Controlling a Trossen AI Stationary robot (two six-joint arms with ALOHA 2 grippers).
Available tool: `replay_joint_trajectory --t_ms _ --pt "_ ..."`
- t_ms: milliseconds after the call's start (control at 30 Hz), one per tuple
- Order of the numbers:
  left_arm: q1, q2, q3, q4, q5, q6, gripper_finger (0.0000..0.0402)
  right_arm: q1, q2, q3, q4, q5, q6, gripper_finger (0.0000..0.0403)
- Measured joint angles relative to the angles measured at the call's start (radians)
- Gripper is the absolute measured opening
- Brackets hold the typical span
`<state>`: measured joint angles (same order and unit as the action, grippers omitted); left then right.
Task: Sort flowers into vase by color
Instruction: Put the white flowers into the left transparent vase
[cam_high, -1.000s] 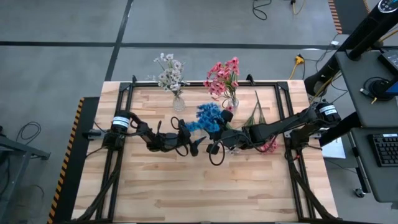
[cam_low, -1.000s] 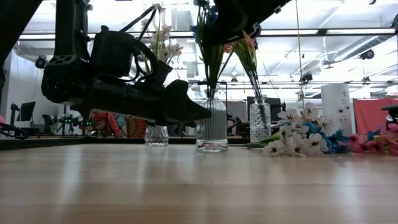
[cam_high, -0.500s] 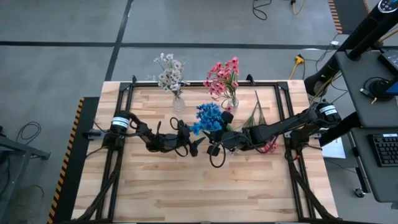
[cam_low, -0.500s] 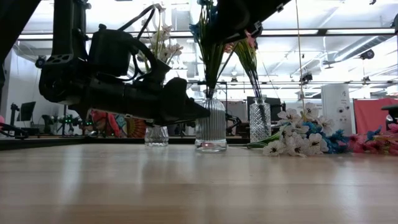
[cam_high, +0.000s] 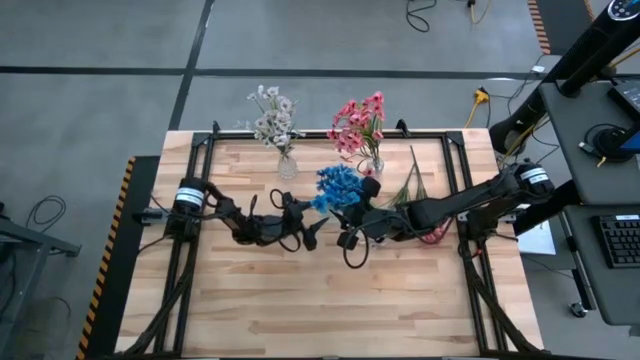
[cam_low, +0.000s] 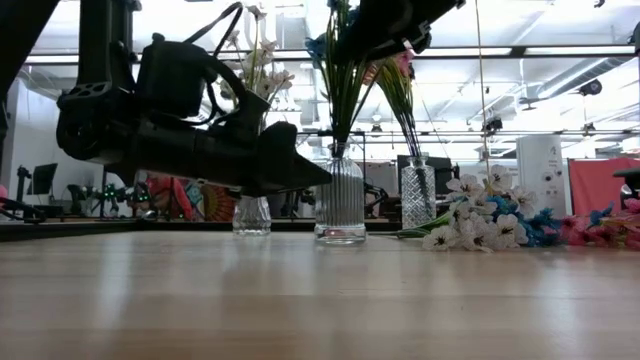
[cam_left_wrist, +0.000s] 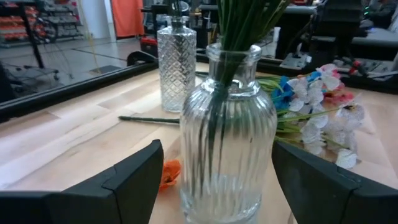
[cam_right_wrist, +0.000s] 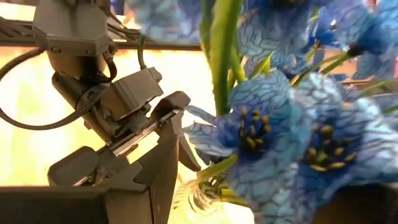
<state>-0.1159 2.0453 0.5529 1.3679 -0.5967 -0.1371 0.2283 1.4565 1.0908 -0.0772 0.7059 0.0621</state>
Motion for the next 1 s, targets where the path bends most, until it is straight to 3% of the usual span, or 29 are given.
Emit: replay_joint_trajectory --t_ms 433,767,900,1000 --pt "-0.026 -0.028 -0.002 -0.001 -0.056 0.045 0.0282 0.034 -0.039 0.001 -0.021 0.000 0.036 0.0183" --pt "-0.118 -0.128 -0.010 -0.003 -0.257 0.238 0.0282 0.048 -0.089 0.002 -0.031 -0.002 0.044 0.0184" --pt "-0.142 -0.187 -0.013 -0.003 -0.257 0.282 0.0282 0.069 -0.130 0.002 -0.054 -0.002 0.045 0.0184" --pt "-0.150 -0.237 -0.014 -0.037 -0.199 0.285 0.0282 0.089 -0.166 0.002 -0.085 -0.003 0.050 0.0185"
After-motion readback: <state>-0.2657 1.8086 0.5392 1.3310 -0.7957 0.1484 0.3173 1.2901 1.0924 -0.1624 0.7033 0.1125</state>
